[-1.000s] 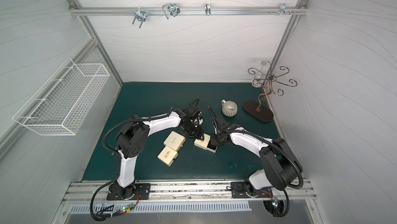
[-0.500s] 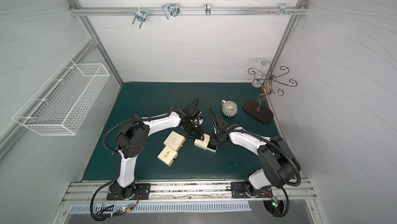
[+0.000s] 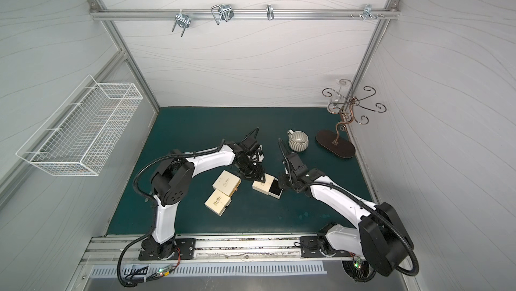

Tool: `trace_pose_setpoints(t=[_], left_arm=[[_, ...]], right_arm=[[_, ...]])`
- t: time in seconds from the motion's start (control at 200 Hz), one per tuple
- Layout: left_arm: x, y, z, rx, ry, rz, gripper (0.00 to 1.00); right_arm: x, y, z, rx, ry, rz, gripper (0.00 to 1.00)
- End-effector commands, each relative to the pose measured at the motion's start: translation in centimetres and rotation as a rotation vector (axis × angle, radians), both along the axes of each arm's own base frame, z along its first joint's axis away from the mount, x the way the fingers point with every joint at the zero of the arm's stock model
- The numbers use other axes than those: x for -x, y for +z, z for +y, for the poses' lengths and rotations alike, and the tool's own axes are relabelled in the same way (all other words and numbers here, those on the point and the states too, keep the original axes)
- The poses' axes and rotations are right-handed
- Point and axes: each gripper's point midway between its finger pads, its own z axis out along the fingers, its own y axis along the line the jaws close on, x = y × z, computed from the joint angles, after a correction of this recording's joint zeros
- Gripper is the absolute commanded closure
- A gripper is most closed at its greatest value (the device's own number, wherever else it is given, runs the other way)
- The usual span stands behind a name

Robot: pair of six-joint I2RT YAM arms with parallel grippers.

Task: Take out the earrings from the drawer-style jewelry box
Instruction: Pick up the earring from the drawer, then place the earring at the center of the board.

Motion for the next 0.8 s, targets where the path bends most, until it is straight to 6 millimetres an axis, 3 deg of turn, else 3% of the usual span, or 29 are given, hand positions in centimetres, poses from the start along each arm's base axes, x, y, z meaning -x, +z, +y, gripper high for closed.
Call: trace_pose_setpoints(t=[0.0, 0.225, 0.515, 0.65, 0.795], left_arm=[[-0.8, -2.1, 1.2, -0.087, 0.016, -0.013, 0.36], [-0.7, -1.9, 1.1, -0.08, 0.011, -0.019, 0.36], [-0.1, -0.6, -0.5, 0.049, -0.02, -0.022, 0.36], [0.1, -0.1, -0.8, 0.076, -0.031, -0.03, 0.36], [0.4, 0.3, -1.2, 0.096, -0.047, -0.039, 0.36]], right_arm=[[-0.3, -0.5, -3.0, 0.045, -0.128, 0.002, 0.92], [0.4, -4.4, -5.9, -0.035, -0.277, 0.174, 0.92], [-0.1, -4.8, -6.8, -0.065, -0.328, 0.19, 0.88], [-0.2, -4.9, -7.2, -0.066, -0.345, 0.199, 0.77], [-0.2, -4.7, -6.8, -0.079, -0.324, 0.196, 0.72]])
